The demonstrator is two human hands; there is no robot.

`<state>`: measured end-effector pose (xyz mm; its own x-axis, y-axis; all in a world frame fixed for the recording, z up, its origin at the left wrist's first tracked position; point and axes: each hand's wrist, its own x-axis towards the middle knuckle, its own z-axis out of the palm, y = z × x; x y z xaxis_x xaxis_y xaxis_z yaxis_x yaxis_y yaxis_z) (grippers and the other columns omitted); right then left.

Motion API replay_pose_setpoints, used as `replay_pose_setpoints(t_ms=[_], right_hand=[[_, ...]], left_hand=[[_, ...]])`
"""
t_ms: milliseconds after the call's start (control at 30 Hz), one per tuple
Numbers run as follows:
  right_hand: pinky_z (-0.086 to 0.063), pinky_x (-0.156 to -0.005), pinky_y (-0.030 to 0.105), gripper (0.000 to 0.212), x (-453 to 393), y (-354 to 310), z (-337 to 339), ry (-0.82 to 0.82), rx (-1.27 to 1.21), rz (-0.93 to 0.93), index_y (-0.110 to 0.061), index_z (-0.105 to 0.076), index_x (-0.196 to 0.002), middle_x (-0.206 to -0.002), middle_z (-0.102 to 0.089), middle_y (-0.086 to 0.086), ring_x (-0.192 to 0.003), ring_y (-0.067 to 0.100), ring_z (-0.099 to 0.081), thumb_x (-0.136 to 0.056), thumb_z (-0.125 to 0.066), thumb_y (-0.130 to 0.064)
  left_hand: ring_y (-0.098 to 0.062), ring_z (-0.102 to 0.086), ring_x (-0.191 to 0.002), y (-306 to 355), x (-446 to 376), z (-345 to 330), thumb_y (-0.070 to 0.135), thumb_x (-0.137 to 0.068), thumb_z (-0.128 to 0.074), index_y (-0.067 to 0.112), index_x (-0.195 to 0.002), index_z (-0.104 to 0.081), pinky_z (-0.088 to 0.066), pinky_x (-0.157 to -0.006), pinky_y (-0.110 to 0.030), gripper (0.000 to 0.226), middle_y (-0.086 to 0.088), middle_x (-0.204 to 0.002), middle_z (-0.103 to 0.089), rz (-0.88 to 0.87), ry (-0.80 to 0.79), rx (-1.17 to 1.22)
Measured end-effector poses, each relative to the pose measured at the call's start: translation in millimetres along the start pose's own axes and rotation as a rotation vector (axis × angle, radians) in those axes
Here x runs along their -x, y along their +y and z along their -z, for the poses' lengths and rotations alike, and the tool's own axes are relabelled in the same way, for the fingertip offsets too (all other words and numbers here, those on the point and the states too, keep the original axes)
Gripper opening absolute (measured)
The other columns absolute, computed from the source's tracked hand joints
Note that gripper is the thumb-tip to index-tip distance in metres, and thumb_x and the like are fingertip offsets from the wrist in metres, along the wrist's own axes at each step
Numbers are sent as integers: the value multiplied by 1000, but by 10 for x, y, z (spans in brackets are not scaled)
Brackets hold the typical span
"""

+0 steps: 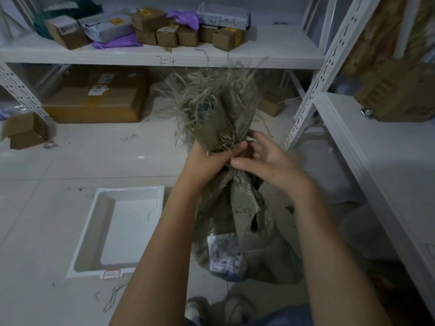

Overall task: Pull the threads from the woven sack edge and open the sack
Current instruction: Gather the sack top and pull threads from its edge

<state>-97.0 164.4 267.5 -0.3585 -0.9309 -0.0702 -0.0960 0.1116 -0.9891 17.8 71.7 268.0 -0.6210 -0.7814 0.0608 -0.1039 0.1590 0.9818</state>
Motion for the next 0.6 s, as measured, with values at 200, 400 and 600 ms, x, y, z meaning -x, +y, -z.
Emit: replay_pose_setpoints(t_ms=[200, 400, 600], right_hand=[[-45, -95, 22, 82, 4, 33, -102, 2, 298, -79, -23, -38, -137, -100, -62, -8, -101, 5, -59, -68, -82, -18], [-47, -90, 26, 80, 41, -31, -72, 138, 381, -54, -26, -44, -133, -103, -65, -3, -102, 12, -62, -64, -84, -32], [-46, -100, 42, 85, 62, -14, -18, 252, 470, -85, -31, -37, -137, -117, -62, 0, -114, 17, -57, -65, -81, -43]], left_hand=[[-13, -65, -98, -16, -18, -15, 31, -86, -65, 20, -108, -66, -51, -87, -29, 24, 4, -98, -67, 126, 51, -30], [-11, -65, -103, 35, -34, 10, 40, -84, -65, 22, -118, -60, -51, -93, -24, 38, 5, -111, -68, 244, 63, 145], [-11, -60, -72, 449, 143, 281, 47, -86, -58, 22, -90, -58, -49, -68, -24, 26, 1, -85, -63, 260, -111, -279]])
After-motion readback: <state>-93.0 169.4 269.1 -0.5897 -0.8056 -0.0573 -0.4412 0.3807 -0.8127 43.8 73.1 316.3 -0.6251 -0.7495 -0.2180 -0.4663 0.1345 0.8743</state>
